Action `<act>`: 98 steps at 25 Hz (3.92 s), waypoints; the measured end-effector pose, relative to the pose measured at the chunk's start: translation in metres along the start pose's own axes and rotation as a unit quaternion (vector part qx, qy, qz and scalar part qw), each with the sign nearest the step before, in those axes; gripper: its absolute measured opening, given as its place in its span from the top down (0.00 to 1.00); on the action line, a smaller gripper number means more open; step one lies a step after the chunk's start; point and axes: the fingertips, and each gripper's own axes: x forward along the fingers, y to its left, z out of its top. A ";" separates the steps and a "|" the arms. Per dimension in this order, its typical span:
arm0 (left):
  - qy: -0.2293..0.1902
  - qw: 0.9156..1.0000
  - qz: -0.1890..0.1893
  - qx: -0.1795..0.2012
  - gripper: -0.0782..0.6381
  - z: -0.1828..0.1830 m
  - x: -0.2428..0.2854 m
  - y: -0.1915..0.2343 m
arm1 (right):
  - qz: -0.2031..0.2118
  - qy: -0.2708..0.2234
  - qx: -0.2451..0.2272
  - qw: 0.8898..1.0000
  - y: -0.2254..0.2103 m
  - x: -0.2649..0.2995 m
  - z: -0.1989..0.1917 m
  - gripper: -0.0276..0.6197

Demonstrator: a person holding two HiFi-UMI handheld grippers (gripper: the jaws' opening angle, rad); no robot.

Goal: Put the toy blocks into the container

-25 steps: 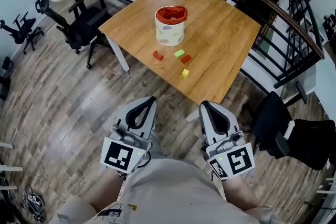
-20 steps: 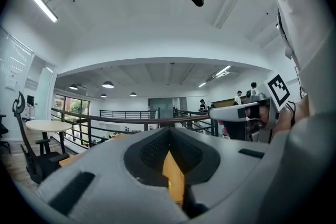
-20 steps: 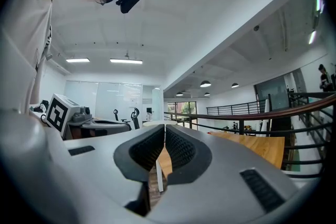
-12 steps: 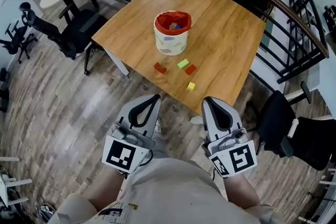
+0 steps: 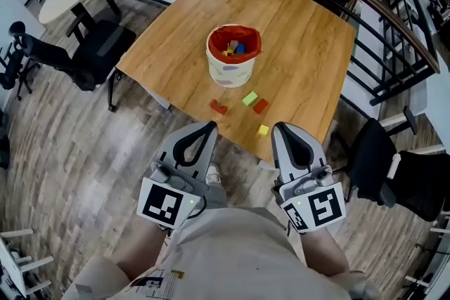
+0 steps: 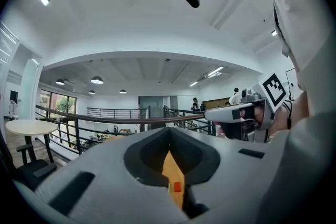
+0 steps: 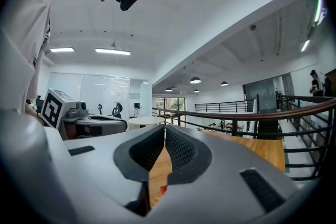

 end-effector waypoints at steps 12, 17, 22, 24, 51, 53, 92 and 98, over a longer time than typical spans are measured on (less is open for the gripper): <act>0.001 0.999 -0.034 0.002 0.87 0.001 0.020 0.062 | -0.028 -0.008 -0.004 1.000 0.004 0.068 0.012 0.92; -0.005 0.999 -0.041 0.000 0.87 0.002 0.028 0.072 | -0.036 -0.010 -0.003 0.999 0.002 0.075 0.015 0.92; -0.003 0.999 -0.048 -0.004 0.87 0.000 0.036 0.068 | -0.038 -0.008 -0.003 0.999 -0.005 0.073 0.012 0.92; 0.000 0.999 -0.050 -0.006 0.87 -0.001 0.039 0.064 | -0.036 -0.008 0.002 0.999 -0.008 0.070 0.012 0.92; 0.064 0.997 -0.018 -0.029 0.87 -0.063 0.134 0.073 | 0.003 0.133 -0.019 0.991 -0.101 0.134 -0.100 0.67; 0.072 0.997 -0.022 -0.032 0.87 -0.075 0.140 0.076 | 0.003 0.153 -0.019 0.988 -0.106 0.140 -0.119 0.64; 0.225 0.969 -0.041 -0.099 0.87 -0.294 0.215 0.087 | 0.102 0.491 -0.056 0.864 -0.125 0.180 -0.408 0.54; 0.229 0.967 -0.041 -0.102 0.87 -0.299 0.215 0.091 | 0.101 0.501 -0.054 0.858 -0.124 0.181 -0.410 0.54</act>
